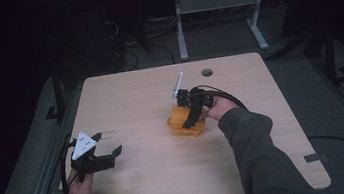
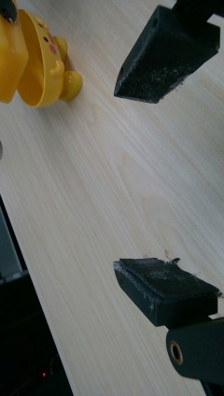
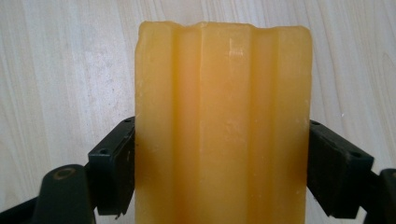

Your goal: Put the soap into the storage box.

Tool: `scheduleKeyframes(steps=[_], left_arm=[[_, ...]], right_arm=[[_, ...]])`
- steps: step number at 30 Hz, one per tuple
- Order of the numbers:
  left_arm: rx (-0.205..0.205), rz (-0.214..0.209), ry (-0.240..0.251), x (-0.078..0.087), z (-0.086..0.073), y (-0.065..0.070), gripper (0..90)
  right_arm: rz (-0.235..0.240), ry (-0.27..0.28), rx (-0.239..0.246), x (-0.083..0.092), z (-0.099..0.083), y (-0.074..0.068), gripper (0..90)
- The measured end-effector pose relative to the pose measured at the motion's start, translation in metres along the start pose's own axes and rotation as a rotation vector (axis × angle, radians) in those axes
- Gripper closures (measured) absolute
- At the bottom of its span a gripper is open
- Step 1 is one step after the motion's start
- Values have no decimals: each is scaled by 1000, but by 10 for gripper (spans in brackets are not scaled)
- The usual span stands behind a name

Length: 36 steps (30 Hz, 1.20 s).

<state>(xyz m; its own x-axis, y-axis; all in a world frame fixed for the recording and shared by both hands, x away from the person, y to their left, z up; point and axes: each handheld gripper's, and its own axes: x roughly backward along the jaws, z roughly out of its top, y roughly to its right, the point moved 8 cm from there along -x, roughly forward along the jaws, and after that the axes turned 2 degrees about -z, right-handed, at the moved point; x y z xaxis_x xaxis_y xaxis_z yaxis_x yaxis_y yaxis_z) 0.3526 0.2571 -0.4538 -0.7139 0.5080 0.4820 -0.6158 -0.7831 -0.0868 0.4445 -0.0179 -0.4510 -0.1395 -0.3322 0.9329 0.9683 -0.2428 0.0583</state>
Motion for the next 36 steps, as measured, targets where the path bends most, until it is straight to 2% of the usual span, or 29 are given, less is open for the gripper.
scheduleKeyframes(steps=[36], left_arm=[[1,-1,2,0,0,0,134]], right_arm=[[3,-24,11,-11,6,-1,205]])
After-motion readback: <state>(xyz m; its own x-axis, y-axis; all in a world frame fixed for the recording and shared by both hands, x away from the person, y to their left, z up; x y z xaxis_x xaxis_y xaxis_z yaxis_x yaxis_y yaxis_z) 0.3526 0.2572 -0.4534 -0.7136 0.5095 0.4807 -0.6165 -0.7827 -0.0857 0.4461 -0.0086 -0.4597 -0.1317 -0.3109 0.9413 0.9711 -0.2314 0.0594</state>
